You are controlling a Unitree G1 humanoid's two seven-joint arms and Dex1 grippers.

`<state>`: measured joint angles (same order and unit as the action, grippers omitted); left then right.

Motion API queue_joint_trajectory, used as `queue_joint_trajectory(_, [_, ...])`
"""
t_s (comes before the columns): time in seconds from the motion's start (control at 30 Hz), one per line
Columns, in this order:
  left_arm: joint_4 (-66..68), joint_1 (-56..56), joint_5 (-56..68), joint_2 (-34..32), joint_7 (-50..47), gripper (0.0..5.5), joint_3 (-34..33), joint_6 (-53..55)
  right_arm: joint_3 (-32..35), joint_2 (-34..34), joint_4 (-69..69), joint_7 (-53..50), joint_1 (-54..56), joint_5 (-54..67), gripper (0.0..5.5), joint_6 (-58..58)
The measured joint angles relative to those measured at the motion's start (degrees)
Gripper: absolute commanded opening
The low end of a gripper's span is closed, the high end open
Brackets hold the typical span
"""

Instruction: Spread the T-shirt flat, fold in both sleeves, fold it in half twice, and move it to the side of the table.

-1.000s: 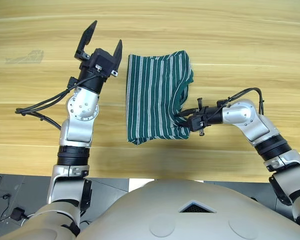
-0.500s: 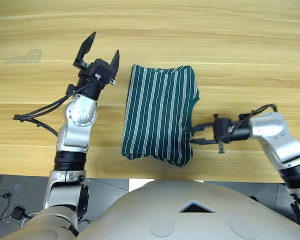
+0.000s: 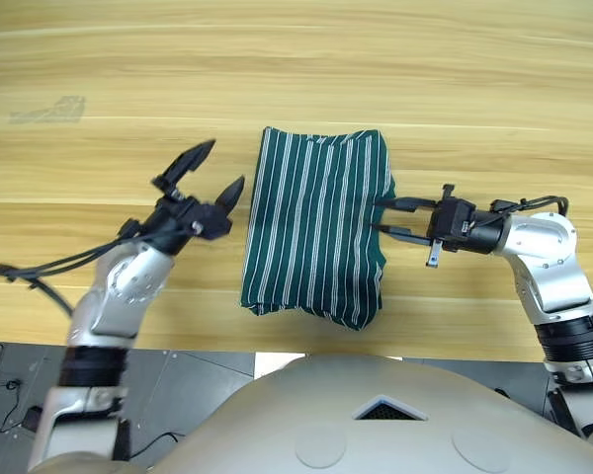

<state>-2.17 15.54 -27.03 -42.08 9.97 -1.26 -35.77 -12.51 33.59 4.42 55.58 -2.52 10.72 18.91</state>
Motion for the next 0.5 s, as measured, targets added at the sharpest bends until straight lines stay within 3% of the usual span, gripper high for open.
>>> queue_joint_trajectory(0.13, [-1.7,9.7,-8.7,-6.0,-4.1,4.25,-6.9,-7.3,1.1,2.2,-3.4,-1.5,-3.9,-7.0,2.31,14.2])
queue_joint_trajectory(0.23, [-3.0,14.9,-19.7,-8.6,-8.7,4.25,-8.3,-11.3,1.7,4.3,-6.5,-3.1,-4.1,-11.9,2.31,22.7])
queue_joint_trajectory(0.5, [-3.0,14.8,-31.5,-10.8,-15.5,4.25,-2.1,-16.9,-2.9,9.5,-13.3,-4.9,-4.2,-24.4,2.31,37.1])
